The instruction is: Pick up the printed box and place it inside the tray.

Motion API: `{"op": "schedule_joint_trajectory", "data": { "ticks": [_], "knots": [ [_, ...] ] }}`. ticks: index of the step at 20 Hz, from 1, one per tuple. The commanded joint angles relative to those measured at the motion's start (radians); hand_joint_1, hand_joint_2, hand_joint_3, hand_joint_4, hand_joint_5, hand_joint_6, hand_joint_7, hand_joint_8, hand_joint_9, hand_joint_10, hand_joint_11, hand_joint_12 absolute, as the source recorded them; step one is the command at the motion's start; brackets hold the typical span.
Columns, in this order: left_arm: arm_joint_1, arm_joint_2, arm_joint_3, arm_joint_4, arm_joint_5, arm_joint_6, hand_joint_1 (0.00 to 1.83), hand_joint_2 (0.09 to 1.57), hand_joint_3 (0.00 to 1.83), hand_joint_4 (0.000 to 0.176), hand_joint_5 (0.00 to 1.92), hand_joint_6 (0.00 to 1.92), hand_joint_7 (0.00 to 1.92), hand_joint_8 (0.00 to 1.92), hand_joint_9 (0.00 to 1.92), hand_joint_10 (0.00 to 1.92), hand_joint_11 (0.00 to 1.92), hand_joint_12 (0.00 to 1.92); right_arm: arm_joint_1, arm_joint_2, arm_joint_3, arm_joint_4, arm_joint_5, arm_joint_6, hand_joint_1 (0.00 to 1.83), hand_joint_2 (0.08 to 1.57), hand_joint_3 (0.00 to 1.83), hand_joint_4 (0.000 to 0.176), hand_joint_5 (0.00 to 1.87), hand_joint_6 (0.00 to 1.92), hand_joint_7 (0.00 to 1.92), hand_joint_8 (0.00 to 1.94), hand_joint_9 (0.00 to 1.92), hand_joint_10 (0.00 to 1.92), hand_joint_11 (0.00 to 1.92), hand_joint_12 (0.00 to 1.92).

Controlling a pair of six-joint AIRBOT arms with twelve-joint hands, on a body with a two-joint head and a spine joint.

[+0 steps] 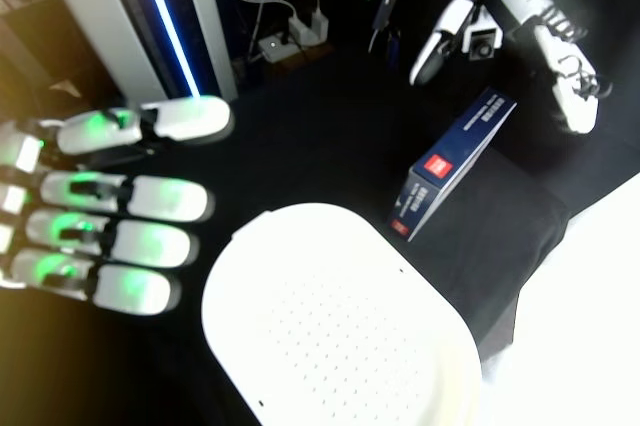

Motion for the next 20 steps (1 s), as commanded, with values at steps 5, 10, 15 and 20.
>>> {"op": "schedule_joint_trajectory", "data": {
  "ticks": [5, 10, 15, 20],
  "knots": [
    [-0.036, -0.036, 0.057, 0.023, 0.044, -0.005, 0.76, 0.67, 0.0, 0.12, 0.01, 0.0, 0.12, 0.0, 0.11, 0.0, 0.0, 0.3, 0.018, 0.001, 0.005, 0.022, 0.115, 0.006, 0.7, 0.63, 0.02, 0.176, 0.05, 0.0, 0.03, 0.0, 0.0, 0.0, 0.0, 0.0],
    [-0.035, -0.077, 0.101, 0.029, 0.129, -0.005, 0.72, 0.67, 0.0, 0.046, 0.0, 0.0, 0.14, 0.0, 0.15, 0.01, 0.0, 0.37, 0.019, -0.002, 0.005, 0.022, 0.115, 0.006, 0.71, 0.65, 0.02, 0.176, 0.03, 0.0, 0.01, 0.0, 0.0, 0.0, 0.0, 0.0],
    [-0.027, -0.092, 0.101, 0.064, 0.146, -0.005, 1.07, 0.87, 0.0, 0.0, 0.68, 0.02, 0.81, 0.03, 0.84, 0.04, 0.56, 0.67, 0.022, -0.005, 0.005, 0.022, 0.115, 0.006, 0.71, 0.66, 0.01, 0.176, 0.03, 0.0, 0.02, 0.0, 0.0, 0.0, 0.0, 0.0],
    [-0.023, -0.092, 0.093, 0.073, 0.123, -0.005, 1.29, 1.07, 0.0, 0.0, 1.04, 0.67, 1.15, 0.93, 1.22, 0.79, 0.96, 1.49, 0.023, -0.007, 0.005, 0.022, 0.115, 0.006, 0.71, 0.67, 0.01, 0.176, 0.04, 0.0, 0.03, 0.01, 0.0, 0.0, 0.0, 0.0]
  ]
}}
